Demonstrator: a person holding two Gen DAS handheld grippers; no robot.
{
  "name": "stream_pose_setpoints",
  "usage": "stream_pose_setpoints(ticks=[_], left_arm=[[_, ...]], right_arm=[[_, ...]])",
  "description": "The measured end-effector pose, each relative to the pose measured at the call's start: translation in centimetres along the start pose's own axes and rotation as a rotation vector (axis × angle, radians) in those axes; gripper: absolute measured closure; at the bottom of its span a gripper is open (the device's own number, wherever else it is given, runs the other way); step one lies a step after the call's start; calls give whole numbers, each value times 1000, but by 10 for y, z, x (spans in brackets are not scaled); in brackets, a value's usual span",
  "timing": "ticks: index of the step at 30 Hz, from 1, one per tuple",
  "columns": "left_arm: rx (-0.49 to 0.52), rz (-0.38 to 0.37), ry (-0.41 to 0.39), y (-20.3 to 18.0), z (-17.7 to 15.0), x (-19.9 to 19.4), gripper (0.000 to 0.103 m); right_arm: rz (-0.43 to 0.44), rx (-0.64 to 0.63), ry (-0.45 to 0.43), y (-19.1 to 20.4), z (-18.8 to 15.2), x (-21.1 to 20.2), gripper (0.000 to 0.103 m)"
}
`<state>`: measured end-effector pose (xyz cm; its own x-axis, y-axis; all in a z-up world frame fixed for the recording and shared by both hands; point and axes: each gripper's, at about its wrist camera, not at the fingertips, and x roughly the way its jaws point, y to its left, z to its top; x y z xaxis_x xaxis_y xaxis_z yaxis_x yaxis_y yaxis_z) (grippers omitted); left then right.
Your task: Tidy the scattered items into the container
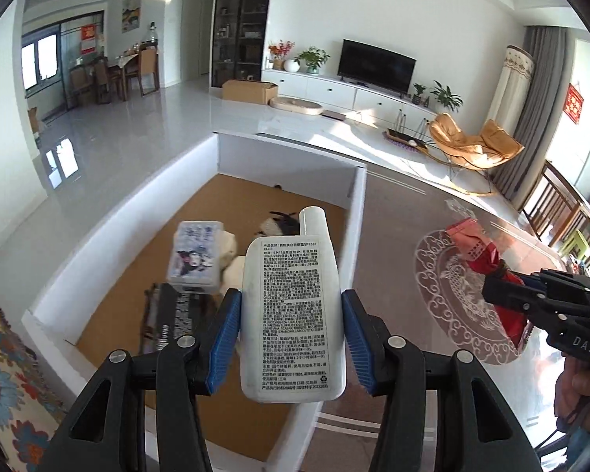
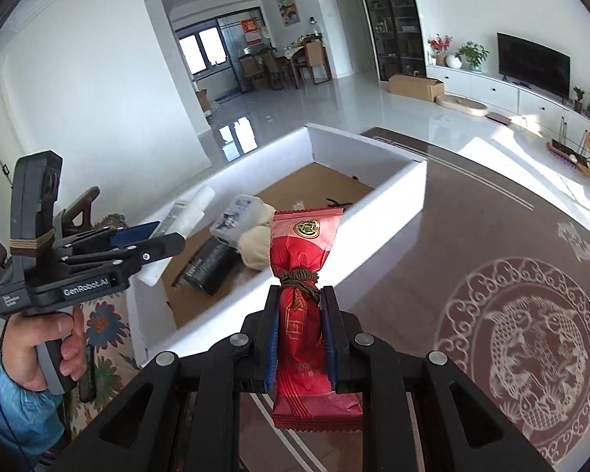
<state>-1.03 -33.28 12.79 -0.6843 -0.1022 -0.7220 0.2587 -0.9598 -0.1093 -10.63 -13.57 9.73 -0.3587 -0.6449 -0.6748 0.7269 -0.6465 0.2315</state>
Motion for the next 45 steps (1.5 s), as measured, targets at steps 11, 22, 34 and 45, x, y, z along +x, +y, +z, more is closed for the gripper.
stream_pose_setpoints(ticks=[11,22,34,45], left_arm=[[-154,113,190,117,-14,82,52],[-137,200,266,102,-22,80,7],[-161,285,141,48,8,25,4],[-209,364,151,36,9,26,4]], right_arm=[[61,-96,225,83,29,174,83],[1,-170,260,83,26,192,1],[-84,-186,224,51,67,124,1],[-105,-185,243,39,63,125,1]])
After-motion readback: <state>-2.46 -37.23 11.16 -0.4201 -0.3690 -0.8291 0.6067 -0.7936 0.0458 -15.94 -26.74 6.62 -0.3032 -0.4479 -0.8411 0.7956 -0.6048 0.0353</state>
